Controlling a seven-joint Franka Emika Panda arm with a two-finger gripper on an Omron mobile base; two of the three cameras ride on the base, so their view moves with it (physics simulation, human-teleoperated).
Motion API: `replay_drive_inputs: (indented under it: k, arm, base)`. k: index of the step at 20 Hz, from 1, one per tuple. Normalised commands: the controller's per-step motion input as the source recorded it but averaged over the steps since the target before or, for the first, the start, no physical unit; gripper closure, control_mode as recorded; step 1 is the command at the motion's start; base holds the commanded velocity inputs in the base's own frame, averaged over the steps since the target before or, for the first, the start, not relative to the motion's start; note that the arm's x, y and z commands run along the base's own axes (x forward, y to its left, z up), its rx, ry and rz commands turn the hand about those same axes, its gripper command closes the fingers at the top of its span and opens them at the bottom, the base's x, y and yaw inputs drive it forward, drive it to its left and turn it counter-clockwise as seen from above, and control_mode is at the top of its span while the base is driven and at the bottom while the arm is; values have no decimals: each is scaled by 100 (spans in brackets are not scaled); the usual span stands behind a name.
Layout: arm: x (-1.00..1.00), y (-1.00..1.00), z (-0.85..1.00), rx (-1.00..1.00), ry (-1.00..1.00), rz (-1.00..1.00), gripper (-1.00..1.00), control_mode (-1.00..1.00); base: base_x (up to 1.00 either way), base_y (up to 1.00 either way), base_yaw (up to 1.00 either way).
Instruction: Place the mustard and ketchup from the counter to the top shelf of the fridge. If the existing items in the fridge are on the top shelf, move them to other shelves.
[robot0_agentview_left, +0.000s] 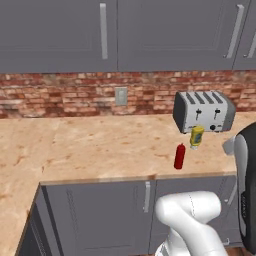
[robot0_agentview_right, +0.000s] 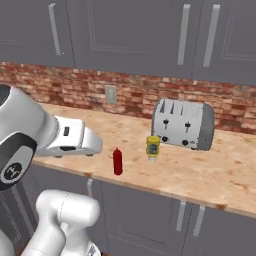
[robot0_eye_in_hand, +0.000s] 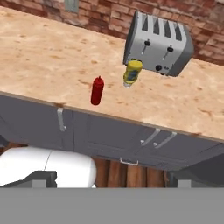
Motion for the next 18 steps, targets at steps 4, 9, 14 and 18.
replay_drive_inputs:
  k: [4, 9, 14, 18]
  arm:
    - [0, 0, 0, 0, 0, 0, -100, 100]
    - [33, -56, -7, 8, 1, 23, -100, -100]
    - [65, -60, -23, 16, 13, 49, -100, -100]
    - [49, -28, -37, 22, 5, 50, -100, -100]
  base:
    - [0, 0, 0]
    - [2, -1, 1]
    - [0, 0, 0]
    - [0, 0, 0]
